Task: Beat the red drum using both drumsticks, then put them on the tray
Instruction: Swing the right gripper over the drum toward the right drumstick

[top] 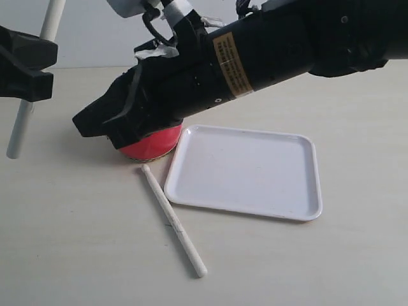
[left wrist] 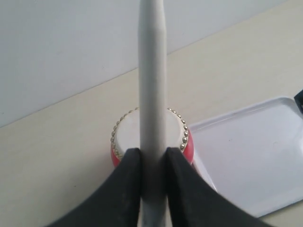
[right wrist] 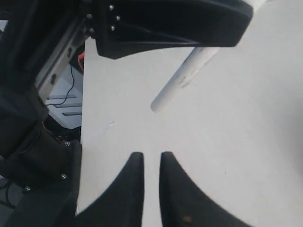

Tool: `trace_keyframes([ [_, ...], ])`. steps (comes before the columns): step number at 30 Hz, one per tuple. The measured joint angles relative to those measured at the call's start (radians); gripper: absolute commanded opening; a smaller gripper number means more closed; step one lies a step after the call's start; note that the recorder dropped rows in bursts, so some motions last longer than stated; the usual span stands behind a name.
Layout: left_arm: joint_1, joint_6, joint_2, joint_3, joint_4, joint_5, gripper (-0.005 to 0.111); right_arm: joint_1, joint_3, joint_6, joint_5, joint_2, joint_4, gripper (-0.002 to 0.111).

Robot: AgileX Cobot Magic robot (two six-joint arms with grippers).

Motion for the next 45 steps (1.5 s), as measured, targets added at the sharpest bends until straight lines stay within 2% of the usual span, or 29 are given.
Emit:
trace_keyframes([
  [10, 0.000, 0.000, 0.000, 0.000, 0.000, 0.018, 0.000, 0.000, 0.000, -0.049, 0.073, -0.045, -0.002, 0.000],
  [45, 0.000, 0.000, 0.000, 0.000, 0.000, 0.018, 0.000, 0.000, 0.000, -0.058, 0.009, -0.060, -0.002, 0.000],
])
